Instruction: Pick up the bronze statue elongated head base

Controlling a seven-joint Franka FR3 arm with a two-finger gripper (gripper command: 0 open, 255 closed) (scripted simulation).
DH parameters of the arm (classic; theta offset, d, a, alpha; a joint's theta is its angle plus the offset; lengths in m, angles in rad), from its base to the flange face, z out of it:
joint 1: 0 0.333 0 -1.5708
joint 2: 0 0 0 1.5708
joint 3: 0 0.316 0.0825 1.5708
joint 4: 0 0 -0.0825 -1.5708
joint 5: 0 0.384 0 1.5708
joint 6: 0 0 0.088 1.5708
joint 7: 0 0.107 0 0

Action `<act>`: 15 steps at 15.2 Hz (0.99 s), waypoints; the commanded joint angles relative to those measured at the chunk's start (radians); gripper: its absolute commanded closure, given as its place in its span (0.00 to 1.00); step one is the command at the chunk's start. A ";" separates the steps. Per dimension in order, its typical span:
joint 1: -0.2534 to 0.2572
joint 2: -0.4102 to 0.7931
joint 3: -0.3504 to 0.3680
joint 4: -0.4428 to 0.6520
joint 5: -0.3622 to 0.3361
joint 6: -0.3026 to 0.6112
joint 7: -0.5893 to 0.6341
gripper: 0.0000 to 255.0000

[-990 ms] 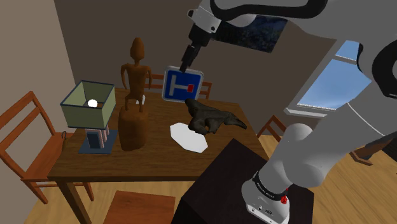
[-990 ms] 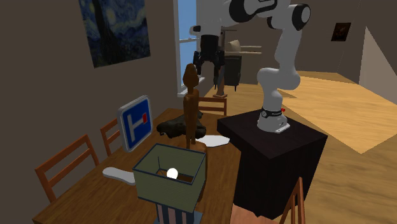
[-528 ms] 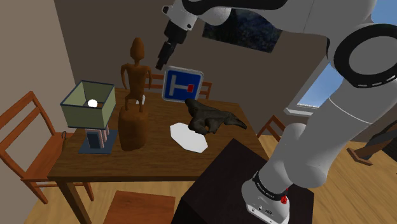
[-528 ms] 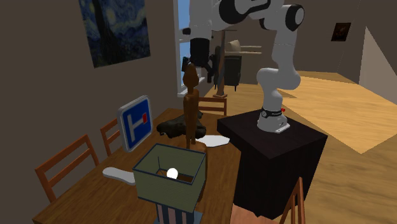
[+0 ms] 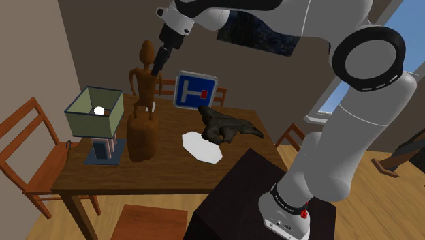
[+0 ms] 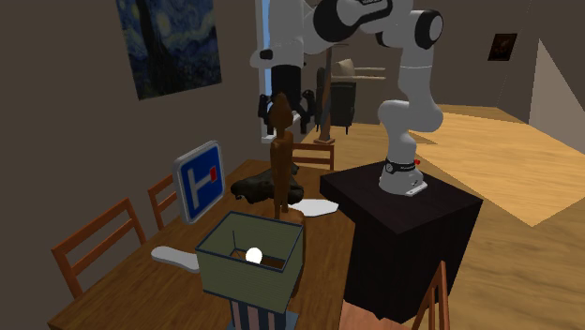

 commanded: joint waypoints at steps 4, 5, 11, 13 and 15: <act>0.001 0.009 0.002 -0.049 0.011 0.056 -0.019 0.00; 0.001 0.009 0.002 -0.049 0.011 0.056 -0.019 0.00; 0.001 0.009 0.002 -0.047 0.011 0.054 -0.020 1.00; 0.001 0.009 0.002 -0.048 0.011 0.054 -0.020 1.00; 0.001 0.009 0.002 -0.049 0.011 0.056 -0.019 1.00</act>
